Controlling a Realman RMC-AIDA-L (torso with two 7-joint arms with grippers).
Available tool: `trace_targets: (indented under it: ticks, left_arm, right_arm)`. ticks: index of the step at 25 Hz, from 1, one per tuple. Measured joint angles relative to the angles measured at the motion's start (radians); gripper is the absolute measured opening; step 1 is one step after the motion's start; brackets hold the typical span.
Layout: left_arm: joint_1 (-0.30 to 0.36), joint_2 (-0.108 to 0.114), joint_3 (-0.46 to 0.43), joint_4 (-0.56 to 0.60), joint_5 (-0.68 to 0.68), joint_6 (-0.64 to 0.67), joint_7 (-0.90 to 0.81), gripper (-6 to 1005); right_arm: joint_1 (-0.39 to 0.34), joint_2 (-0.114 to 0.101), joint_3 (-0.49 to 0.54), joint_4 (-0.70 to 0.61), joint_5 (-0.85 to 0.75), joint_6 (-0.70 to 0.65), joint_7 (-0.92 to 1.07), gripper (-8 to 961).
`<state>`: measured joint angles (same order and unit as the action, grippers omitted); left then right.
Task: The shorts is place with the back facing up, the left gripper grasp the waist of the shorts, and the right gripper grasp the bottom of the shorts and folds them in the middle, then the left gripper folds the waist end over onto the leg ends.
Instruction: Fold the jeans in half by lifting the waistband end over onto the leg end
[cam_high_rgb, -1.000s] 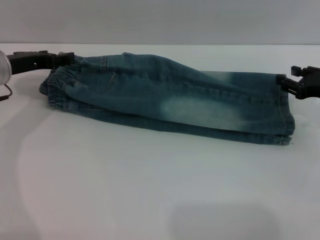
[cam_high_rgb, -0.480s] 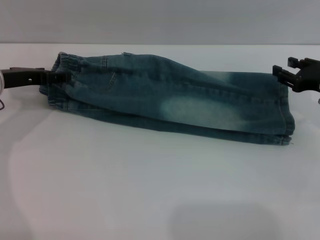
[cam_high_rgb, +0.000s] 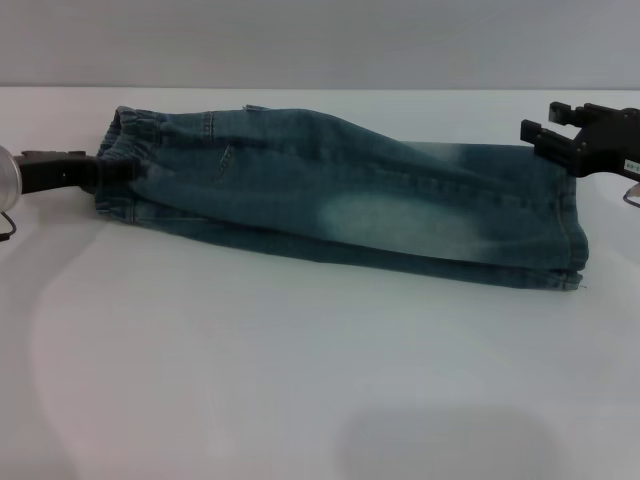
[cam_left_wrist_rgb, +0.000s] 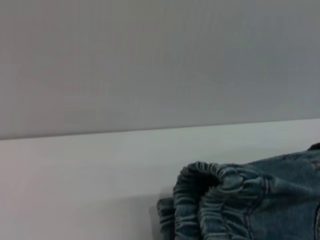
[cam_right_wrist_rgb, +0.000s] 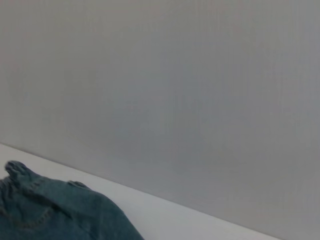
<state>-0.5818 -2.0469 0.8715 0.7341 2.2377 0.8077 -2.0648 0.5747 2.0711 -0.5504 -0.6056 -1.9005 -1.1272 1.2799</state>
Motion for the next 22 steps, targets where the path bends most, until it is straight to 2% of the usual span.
trace_targets:
  ticks: [13,22]
  left_arm:
    - [-0.002,-0.004,0.001,-0.042,0.000,-0.079,0.003,844]
    - [-0.007,-0.005,0.001,-0.048,0.000,-0.065,0.011,846]
  right_arm:
    - [0.002,0.000,0.000,-0.009,0.003,-0.042,0.001,459]
    - [0.005,0.001,0.000,-0.009,0.004,-0.043,0.001,459]
